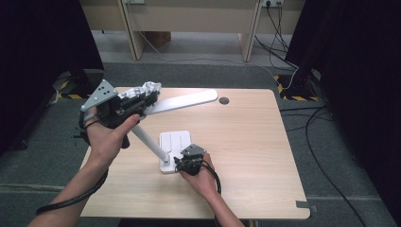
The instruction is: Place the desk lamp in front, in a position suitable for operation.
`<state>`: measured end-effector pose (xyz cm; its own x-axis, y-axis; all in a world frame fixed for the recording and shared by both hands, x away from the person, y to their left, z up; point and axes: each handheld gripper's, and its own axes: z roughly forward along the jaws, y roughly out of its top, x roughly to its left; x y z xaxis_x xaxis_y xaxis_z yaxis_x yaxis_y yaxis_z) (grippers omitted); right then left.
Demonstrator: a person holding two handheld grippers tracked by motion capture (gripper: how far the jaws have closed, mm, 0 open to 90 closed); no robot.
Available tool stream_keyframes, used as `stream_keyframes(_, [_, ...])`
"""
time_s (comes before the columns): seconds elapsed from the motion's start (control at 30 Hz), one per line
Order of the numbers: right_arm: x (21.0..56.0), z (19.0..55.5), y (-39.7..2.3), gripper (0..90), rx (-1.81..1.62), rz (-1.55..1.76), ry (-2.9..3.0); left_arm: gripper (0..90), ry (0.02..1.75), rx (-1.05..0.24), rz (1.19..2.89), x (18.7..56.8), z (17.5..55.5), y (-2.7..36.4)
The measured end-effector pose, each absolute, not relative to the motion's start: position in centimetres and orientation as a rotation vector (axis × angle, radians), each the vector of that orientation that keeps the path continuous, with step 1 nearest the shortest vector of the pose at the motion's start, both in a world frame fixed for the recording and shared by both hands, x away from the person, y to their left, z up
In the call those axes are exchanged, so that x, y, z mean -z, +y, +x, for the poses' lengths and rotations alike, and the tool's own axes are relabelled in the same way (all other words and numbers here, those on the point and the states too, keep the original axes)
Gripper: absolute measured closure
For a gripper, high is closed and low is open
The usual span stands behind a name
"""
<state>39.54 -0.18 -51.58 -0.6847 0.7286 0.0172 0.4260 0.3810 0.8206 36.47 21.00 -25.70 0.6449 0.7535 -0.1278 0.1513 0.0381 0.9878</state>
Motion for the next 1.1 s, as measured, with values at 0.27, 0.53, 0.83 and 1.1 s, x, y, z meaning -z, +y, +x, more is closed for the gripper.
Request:
stream_keyframes(0.27, [51.6, 39.5, -0.2, 52.6, -1.212, 1.012, 2.299, 82.5, 0.784, -0.537, 1.501, 25.5, 36.7, 20.1])
stream_keyframes(0.53, [51.6, 39.5, -0.2, 52.6, -1.211, 1.005, 2.299, 82.5, 0.771, -0.526, 1.507, 25.3, 37.0, 19.0])
stream_keyframes(0.83, [51.6, 39.5, -0.2, 52.6, -1.211, 1.005, 2.299, 82.5, 0.759, -0.503, 1.507, 25.1, 37.5, 17.9])
stream_keyframes(1.1, [51.6, 39.6, -0.2, 52.7, -1.212, 1.008, 2.302, 82.5, 0.741, -0.487, 1.514, 24.9, 37.8, 16.6])
